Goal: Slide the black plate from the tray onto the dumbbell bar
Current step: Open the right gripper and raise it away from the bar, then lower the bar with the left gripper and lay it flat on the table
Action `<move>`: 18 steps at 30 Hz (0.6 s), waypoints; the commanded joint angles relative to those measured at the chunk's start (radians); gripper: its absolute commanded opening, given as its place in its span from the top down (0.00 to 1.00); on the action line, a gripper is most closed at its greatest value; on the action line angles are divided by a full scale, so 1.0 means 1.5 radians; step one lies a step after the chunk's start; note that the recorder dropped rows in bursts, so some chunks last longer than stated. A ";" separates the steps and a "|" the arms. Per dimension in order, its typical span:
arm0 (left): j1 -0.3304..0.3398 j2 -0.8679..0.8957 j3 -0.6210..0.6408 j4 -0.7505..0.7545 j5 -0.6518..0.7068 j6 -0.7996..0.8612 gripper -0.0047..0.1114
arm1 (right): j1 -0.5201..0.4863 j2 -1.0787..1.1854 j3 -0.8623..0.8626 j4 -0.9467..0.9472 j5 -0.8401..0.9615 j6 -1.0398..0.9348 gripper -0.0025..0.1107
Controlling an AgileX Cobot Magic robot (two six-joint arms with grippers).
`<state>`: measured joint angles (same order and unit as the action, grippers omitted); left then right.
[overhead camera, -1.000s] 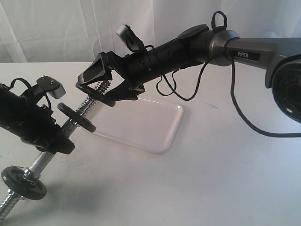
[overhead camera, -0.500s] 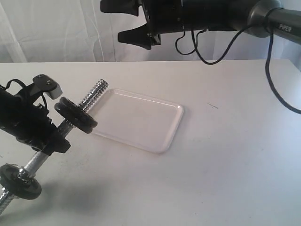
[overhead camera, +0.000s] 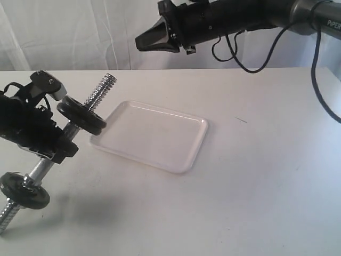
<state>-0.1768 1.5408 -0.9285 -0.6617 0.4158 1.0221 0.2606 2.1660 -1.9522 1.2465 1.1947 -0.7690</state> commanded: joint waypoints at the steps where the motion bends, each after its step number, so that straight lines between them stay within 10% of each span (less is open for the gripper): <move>1: 0.001 -0.023 -0.041 -0.091 -0.117 0.000 0.96 | -0.007 -0.035 -0.003 -0.231 -0.030 0.085 0.98; 18: 0.056 0.236 -0.339 -0.083 -0.067 -0.029 0.96 | -0.007 -0.067 0.000 -0.362 0.018 0.150 0.98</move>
<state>-0.1035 1.9322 -1.3574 -0.6676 0.3621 0.9979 0.2583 2.0789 -1.9522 0.7000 1.2167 -0.5454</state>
